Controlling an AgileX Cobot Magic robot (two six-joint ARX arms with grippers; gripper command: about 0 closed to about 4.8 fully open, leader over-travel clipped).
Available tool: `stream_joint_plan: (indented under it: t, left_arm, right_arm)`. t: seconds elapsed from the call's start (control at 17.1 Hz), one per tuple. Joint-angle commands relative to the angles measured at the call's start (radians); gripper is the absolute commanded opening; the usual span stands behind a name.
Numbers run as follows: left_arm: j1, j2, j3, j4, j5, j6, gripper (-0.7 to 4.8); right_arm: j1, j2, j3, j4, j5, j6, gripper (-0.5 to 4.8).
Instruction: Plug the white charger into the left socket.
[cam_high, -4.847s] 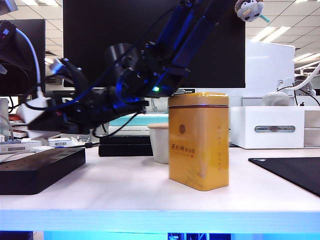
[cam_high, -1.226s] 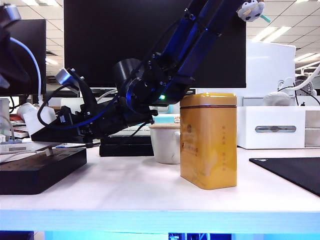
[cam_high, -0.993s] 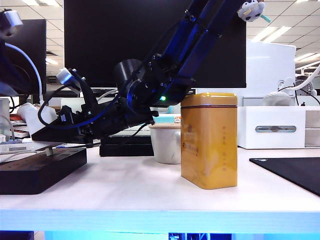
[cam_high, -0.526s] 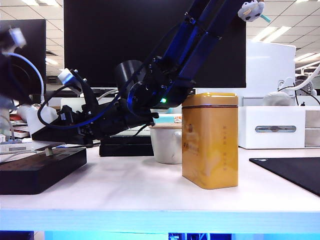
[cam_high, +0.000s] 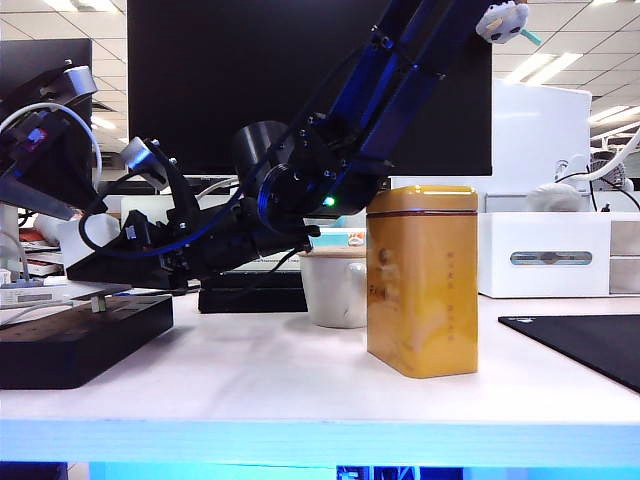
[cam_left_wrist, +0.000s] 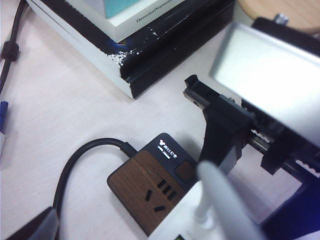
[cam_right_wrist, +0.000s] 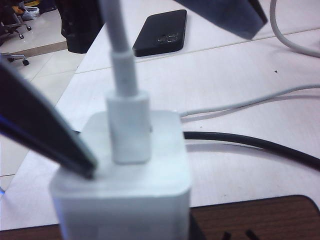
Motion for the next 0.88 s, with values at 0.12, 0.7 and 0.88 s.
stream_joint_plan:
  t: [0.12,0.7,0.88]
  left_arm:
    - [-0.005,0.006,-0.009,-0.11,-0.014,0.037,4.79]
    - [-0.088,0.006,-0.009,-0.156,-0.032,0.051,4.79]
    - [-0.089,0.006,-0.009,-0.165,-0.083,0.064,4.79]
  right_arm:
    - [0.003,0.013,-0.009,-0.064,0.0,0.0,-0.01]
    - [0.006,0.013,-0.009,-0.127,0.001,-0.001,-0.01]
    - [0.007,0.013,-0.008,-0.14,0.002,-0.005,-0.01]
